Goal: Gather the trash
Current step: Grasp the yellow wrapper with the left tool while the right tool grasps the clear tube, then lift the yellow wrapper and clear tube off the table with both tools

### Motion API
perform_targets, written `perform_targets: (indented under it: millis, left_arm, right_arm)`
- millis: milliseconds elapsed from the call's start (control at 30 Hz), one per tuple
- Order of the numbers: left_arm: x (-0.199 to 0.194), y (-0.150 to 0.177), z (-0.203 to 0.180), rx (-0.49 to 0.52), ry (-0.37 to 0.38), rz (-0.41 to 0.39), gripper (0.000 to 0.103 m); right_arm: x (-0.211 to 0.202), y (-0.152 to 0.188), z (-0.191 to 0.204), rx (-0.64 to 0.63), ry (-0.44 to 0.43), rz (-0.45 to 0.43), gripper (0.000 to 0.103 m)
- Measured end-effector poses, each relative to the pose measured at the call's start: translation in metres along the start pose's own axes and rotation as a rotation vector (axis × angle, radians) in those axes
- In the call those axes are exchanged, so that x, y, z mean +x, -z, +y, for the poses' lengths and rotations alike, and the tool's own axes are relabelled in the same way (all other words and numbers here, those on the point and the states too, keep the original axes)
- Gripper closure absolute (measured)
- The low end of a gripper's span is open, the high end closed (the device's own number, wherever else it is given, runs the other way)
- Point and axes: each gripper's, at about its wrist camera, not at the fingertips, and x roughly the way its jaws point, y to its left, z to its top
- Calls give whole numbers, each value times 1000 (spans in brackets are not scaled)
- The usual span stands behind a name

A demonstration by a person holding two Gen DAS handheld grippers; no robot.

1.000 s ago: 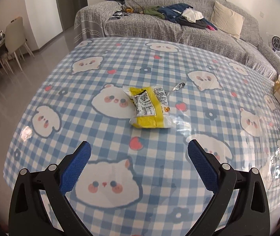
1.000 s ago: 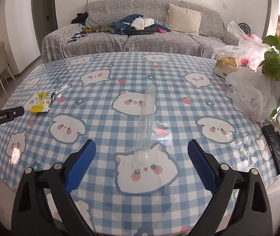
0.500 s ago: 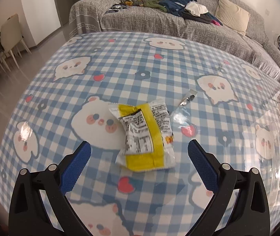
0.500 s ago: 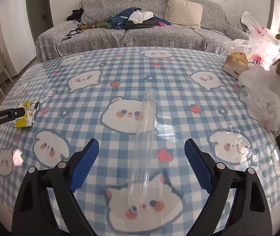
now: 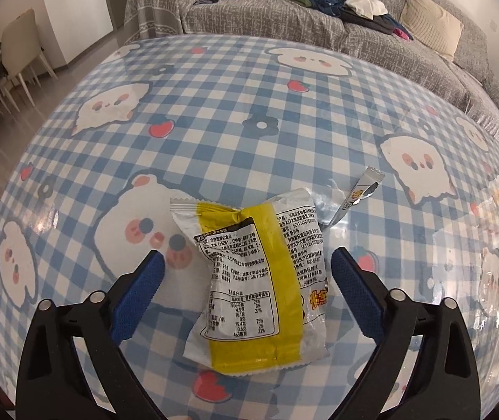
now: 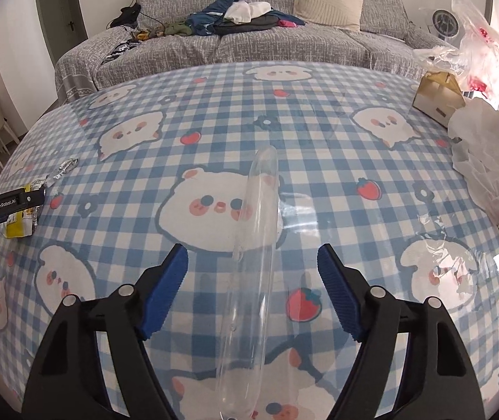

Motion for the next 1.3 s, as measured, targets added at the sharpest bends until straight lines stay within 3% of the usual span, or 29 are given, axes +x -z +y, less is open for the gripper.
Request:
perform_targets:
  millis: [200, 267, 400, 667, 1300]
  left_arm:
    - [-3, 1, -4, 10, -32, -9, 34]
    - [-6, 2, -6, 17, -31, -8, 45]
    - [-9, 3, -10, 25, -24, -3, 57]
    - [-10, 3, -9, 16, -23, -8, 64]
    - [-37, 16, -16, 24, 39, -45, 65]
  right_arm:
    - [8, 1, -1, 3, -1, 29, 45]
    - [10, 1, -1, 4, 1, 38, 52]
    - [12, 1, -2, 0, 33, 38, 77]
    - [12, 1, -3, -1, 34, 38, 78]
    - [-14, 4, -1, -4, 31, -1, 78]
